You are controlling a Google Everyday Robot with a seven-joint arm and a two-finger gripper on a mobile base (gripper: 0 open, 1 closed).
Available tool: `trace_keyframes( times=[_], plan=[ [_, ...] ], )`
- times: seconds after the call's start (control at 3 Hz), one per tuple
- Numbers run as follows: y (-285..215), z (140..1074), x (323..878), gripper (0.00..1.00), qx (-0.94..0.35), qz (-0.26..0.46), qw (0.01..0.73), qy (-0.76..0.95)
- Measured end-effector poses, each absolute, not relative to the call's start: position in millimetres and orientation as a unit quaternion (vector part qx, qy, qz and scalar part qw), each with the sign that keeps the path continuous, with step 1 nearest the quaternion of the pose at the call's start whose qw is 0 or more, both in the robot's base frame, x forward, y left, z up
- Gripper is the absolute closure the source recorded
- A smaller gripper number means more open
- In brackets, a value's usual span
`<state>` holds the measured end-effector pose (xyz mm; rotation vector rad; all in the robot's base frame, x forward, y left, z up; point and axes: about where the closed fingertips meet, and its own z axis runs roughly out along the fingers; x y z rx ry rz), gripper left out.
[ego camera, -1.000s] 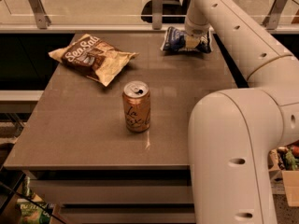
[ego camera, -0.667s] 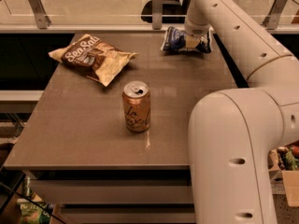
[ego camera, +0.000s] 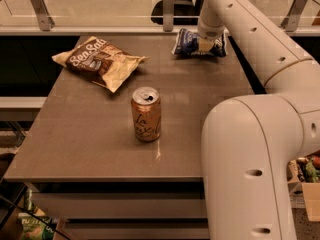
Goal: Pick blue chip bag
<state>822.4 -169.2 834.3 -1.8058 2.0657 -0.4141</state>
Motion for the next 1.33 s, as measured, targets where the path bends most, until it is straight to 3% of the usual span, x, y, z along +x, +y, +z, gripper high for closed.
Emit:
trace_keyframes(
  times=[1.33],
  plan=[
    [-169.0, 834.0, 822.4, 1.0, -0.64, -0.146, 0.182, 0.732]
  ],
)
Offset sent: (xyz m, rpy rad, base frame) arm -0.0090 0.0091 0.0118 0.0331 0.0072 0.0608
